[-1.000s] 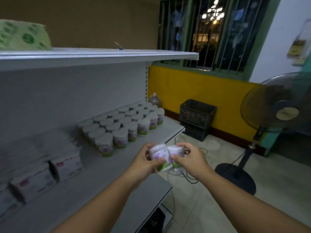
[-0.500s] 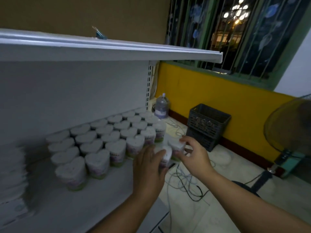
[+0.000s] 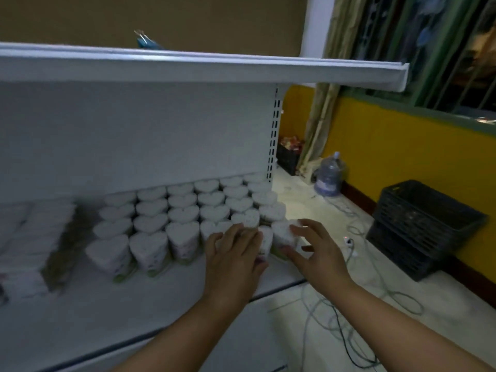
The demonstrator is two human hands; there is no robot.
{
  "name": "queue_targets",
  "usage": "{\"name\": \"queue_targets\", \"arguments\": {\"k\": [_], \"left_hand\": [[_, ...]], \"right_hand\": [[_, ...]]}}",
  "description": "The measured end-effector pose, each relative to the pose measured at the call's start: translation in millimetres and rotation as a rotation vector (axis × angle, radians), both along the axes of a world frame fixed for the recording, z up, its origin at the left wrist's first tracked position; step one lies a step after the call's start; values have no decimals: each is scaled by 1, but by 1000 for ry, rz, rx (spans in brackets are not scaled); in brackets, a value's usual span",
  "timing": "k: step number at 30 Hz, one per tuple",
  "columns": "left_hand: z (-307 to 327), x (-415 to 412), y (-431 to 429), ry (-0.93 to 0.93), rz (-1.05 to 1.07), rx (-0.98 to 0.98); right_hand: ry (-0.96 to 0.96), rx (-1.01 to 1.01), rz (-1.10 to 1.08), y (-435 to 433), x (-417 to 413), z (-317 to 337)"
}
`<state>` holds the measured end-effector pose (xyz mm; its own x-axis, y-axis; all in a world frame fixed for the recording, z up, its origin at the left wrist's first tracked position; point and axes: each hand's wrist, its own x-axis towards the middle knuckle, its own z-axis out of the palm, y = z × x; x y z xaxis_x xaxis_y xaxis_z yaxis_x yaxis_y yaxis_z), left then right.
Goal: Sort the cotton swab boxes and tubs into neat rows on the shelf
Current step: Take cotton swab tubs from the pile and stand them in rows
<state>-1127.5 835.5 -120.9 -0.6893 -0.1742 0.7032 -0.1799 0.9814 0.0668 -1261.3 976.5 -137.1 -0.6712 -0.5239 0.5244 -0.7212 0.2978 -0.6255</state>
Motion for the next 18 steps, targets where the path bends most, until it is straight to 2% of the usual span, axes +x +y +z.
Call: {"name": "queue_targets", "arguments": {"k": [5,10,12,14,18], "left_hand": [[11,-4,5,-131,152,-17],[23,0,20,-251,257,-56],[26,5,26,-261,272,-45],[29,18,26,-264,237,-2],[44,69,-13,-295,186,75]], "right_hand": [[12,108,98,2,-23,1],[177,247,156,5,-34,5],[165,293,175,13,-32,8],[161,261,147,22,-28,14],[398,-21,169,13,-2,43]]}}
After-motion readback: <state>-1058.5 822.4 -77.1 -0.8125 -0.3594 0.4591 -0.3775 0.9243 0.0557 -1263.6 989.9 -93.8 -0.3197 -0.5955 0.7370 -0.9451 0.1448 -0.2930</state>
